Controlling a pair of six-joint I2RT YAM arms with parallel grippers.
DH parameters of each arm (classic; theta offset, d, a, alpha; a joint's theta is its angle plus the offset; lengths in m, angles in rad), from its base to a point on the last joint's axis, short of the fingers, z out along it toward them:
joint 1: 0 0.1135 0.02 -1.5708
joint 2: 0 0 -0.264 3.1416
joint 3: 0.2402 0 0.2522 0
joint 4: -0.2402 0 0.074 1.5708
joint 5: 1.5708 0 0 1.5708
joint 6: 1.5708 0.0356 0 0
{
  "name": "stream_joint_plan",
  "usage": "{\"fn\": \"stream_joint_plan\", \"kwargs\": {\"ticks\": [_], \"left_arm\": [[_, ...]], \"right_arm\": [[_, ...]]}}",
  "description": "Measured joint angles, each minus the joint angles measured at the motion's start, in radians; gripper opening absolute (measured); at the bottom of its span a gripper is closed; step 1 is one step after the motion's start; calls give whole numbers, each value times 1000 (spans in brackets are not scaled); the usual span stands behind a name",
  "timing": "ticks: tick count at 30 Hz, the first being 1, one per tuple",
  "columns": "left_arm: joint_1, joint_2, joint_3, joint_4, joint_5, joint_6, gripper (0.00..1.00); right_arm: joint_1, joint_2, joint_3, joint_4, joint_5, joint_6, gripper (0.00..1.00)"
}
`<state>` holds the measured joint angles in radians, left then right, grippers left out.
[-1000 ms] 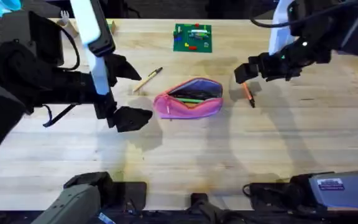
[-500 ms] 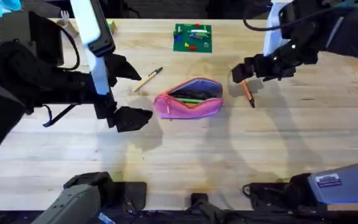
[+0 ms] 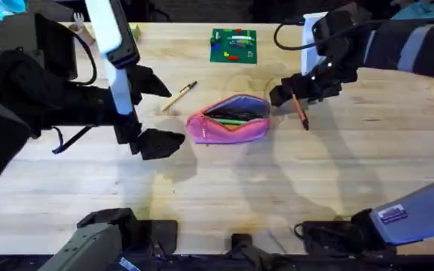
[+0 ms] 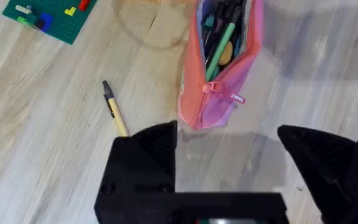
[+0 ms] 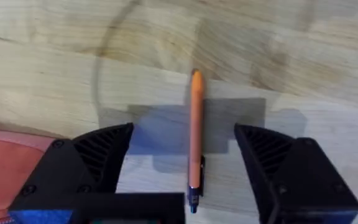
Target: Unzip the bag, pick up the pens from the table one at a time and place them inside, then zip the bag closed.
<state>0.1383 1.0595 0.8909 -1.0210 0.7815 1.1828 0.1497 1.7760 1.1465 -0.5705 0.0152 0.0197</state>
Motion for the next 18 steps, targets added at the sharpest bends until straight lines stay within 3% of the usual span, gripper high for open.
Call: {"fn": "stream_joint_plan", "kwargs": {"ticks": [3, 6, 15, 16, 18], "left_arm": [[0, 0, 0, 0, 0, 0, 994], [0, 0, 0, 0, 0, 0, 993], [0, 0, 0, 0, 0, 0, 993], [0, 0, 0, 0, 0, 0, 993], [0, 0, 0, 0, 0, 0, 993]], "right_arm": [[0, 3, 0, 1, 3, 4, 992], [2, 6, 1, 1, 18, 6, 901], [-2, 8, 3, 11, 41, 25, 160], [-4, 9, 5, 14, 48, 30, 42], [-4, 9, 5, 14, 48, 33, 41]]}}
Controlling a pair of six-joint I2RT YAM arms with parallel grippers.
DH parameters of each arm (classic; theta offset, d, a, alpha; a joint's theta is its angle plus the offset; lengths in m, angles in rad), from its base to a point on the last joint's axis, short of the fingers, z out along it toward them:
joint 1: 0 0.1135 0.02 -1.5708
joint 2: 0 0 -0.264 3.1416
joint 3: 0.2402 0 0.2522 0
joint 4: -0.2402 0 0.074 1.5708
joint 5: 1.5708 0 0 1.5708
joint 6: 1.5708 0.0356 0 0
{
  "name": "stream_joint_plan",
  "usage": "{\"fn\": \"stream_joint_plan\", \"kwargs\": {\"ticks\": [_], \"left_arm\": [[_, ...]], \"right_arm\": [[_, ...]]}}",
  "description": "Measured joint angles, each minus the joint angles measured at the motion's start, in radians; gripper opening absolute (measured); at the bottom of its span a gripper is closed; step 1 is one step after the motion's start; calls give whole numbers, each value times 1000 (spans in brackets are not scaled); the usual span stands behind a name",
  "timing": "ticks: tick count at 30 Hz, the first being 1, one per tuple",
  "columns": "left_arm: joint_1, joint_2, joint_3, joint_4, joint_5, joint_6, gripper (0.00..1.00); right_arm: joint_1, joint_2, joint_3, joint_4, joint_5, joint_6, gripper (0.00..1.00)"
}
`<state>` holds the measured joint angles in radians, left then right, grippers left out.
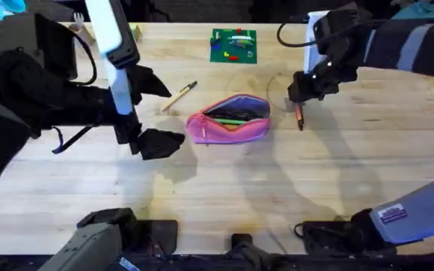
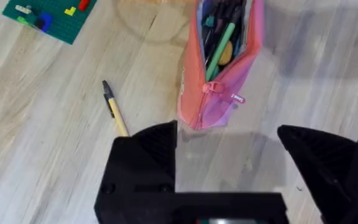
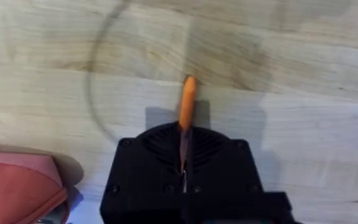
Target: Unzip the bag, pick up the pens from the table one at a time and place them inside, then zip the bag closed.
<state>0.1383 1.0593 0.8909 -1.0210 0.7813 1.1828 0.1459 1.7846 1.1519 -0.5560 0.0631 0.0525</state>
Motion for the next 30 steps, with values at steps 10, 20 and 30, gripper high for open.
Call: {"fn": "stream_joint_plan", "kwargs": {"ticks": [10, 20, 30], "left_arm": [[0, 0, 0, 0, 0, 0, 993], [0, 0, 0, 0, 0, 0, 993], [0, 0, 0, 0, 0, 0, 993]], "right_arm": [[0, -1, 8, -14, -7, -3, 31], [2, -123, 57, -22, -20, -32, 32], [30, -307, 63, -25, -24, -141, 32]]}}
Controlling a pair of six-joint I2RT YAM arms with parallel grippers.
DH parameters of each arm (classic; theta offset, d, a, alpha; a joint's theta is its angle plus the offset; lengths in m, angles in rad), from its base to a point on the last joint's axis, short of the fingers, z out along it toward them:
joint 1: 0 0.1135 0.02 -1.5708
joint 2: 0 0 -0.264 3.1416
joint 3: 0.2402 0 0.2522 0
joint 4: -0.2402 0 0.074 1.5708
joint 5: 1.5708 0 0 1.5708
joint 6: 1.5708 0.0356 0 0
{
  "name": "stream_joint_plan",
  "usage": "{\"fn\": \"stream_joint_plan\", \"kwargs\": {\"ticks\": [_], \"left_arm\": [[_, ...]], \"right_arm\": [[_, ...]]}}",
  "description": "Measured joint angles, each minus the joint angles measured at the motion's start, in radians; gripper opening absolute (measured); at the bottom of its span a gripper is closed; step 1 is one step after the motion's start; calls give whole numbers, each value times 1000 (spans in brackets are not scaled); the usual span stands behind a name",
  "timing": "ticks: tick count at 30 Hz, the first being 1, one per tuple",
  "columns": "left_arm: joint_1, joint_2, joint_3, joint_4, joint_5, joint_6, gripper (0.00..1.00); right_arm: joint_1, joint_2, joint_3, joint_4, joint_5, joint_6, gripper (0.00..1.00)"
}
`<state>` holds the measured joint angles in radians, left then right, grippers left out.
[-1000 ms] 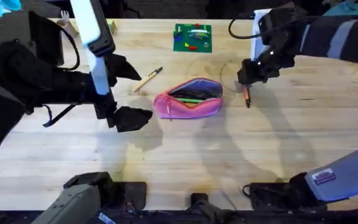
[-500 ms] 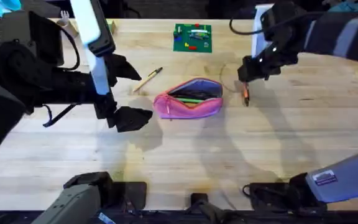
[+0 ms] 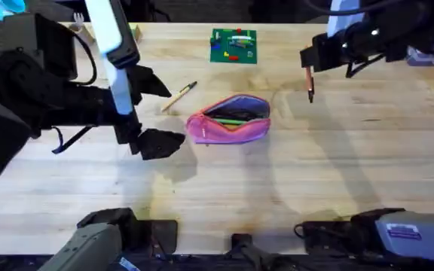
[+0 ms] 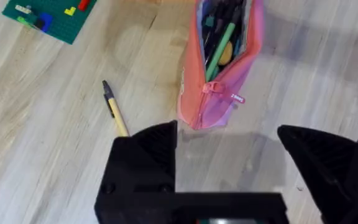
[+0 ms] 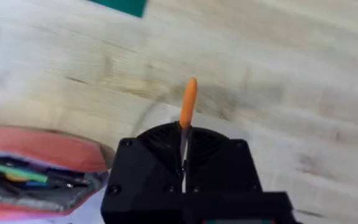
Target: Unzip the bag, pick up the pens from the table one at a time and place them inside, then zip the bag closed.
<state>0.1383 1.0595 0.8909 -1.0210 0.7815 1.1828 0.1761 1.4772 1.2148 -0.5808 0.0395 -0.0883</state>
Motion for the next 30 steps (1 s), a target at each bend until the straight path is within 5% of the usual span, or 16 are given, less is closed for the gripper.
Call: {"fn": "stream_joint_plan", "kwargs": {"ticks": [15, 30], "left_arm": [[0, 0, 0, 0, 0, 0, 993], [0, 0, 0, 0, 0, 0, 993]], "right_arm": [[262, -173, 0, -3, -10, -366, 32], [378, -173, 0, -140, -263, -809, 32]]}}
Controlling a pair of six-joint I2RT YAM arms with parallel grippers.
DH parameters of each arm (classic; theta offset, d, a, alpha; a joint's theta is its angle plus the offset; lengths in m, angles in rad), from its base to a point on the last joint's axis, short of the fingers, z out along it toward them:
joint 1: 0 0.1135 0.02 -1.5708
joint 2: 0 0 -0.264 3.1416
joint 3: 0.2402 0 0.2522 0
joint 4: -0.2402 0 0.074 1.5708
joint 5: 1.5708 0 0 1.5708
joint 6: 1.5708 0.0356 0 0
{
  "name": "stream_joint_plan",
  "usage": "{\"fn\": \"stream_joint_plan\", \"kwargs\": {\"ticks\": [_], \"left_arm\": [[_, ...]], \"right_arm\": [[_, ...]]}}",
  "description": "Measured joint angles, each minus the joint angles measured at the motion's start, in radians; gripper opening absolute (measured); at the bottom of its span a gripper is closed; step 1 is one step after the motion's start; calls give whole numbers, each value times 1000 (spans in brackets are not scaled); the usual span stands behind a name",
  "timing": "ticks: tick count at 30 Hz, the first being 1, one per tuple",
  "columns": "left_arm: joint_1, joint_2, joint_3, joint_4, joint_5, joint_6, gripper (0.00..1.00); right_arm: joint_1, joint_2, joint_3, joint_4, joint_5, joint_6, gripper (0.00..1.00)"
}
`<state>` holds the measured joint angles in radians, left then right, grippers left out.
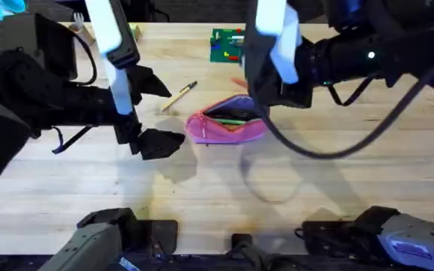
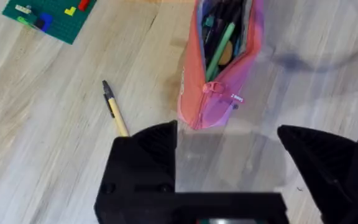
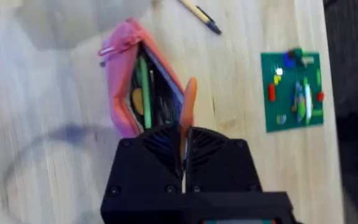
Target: Unzip the bag, pick up the pens from the table one at a time and place them inside, then zip the bag closed.
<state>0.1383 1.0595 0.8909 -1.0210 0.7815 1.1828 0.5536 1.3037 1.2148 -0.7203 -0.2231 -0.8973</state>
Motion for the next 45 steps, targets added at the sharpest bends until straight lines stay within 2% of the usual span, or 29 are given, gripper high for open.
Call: {"fn": "stream_joint_plan", "kwargs": {"ticks": [6, 12, 27, 36, 45], "left_arm": [[0, 0, 0, 0, 0, 0, 993], [0, 0, 0, -1, 0, 0, 993], [0, 0, 0, -5, 0, 0, 993], [0, 0, 0, -5, 0, 0, 993], [0, 0, 0, -5, 0, 0, 993]], "right_arm": [[52, 8, 0, -17, -11, -134, 32], [86, 57, 0, -17, -10, -201, 31], [90, 151, 0, -17, -5, -237, 32], [90, 278, 0, -7, 25, -254, 32], [90, 320, 0, 68, 25, -256, 32]]}}
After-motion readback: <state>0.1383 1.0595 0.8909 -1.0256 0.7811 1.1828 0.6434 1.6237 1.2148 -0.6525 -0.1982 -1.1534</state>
